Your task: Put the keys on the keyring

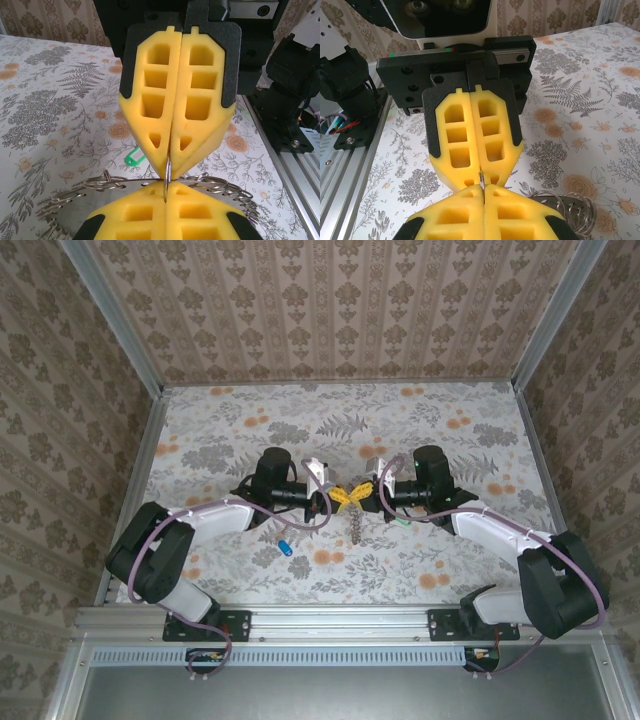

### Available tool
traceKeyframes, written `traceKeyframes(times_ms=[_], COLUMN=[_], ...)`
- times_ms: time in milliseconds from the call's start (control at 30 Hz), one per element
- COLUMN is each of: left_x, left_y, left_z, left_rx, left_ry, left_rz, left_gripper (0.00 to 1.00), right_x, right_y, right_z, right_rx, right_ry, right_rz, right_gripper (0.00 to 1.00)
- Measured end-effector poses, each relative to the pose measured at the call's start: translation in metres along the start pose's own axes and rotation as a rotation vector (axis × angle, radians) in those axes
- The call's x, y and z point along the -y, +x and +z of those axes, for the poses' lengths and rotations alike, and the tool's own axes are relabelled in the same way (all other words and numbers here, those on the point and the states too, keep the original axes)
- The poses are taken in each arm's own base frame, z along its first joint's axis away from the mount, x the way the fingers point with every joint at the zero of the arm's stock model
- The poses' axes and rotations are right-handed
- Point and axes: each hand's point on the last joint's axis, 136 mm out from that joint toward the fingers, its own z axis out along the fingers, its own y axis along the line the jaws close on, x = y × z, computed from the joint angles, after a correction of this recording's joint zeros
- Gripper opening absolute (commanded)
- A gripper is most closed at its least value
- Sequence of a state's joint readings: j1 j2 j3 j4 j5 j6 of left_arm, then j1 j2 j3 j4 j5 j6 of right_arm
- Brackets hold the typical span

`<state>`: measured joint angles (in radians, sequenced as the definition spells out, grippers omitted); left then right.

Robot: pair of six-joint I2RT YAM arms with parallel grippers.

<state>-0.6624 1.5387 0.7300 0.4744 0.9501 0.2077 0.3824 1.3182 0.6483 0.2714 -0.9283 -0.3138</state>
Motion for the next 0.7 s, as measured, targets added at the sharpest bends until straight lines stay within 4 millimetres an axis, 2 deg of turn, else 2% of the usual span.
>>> traceKeyframes(times_ms=[67,100,267,533,700], left_x=[-0.001,-0.001,-0.003,-0.006,-0.002], left_y=[0.0,0.0,0.002,0.006,0.006], left_z=[0.0,0.0,0.002,-0.004,-0.005], left_rx=[0.0,-0.001,-0.014,-0.074,-0.112], left_ry=[-0.004,-0.005,-0.026,-0.102,-0.126], left_rz=[0.001,0.001,0.006,0.062,0.111], left_gripper=[0.0,0.0,0.0,0.0,0.0], right_x=[0.0,0.0,0.001,0.003,0.021], right_y=[0.0,0.001,0.004,0.005,-0.005], right_z=[0.0,0.0,-0.001,-0.017,-0.034], right_rx=[0.0,-0.001,-0.04,-0.134,-0.137], right_ry=[0.0,0.0,0.001,0.095,0.267], right_rz=[0.0,0.001,-0.014,-0.118,-0.107], right_gripper=[0.0,0.03,0.28,0.32,0.27])
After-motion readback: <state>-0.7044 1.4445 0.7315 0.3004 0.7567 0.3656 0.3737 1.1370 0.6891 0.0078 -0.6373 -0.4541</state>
